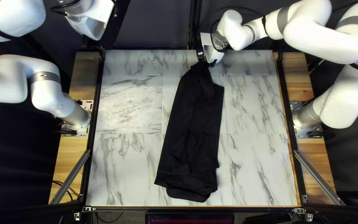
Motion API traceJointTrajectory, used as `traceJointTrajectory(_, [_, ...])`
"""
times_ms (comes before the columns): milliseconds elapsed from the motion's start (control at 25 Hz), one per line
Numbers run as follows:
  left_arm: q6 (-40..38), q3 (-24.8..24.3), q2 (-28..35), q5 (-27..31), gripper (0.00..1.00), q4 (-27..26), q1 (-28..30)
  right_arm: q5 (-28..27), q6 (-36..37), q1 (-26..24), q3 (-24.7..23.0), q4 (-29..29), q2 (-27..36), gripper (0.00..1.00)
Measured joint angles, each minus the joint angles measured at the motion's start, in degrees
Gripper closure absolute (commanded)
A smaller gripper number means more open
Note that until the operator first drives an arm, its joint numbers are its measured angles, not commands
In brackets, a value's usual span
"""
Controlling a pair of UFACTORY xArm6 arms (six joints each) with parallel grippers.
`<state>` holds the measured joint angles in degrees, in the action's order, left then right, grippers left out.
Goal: Fold t-shirt
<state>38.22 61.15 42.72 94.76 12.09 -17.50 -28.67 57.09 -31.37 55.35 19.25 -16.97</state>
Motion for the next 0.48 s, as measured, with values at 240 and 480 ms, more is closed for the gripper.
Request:
traceJointTrajectory(240, [0.00,0.00,0.00,0.00,0.00,0.00,0.00,2.21,-7.34,3.67,-4.22,-5.68,6.20,1.00])
traceJointTrajectory(480, [0.00,0.00,0.00,0.00,0.00,0.00,0.00,6.13,-17.88,8.57,-7.78,-14.70,10.09,1.00])
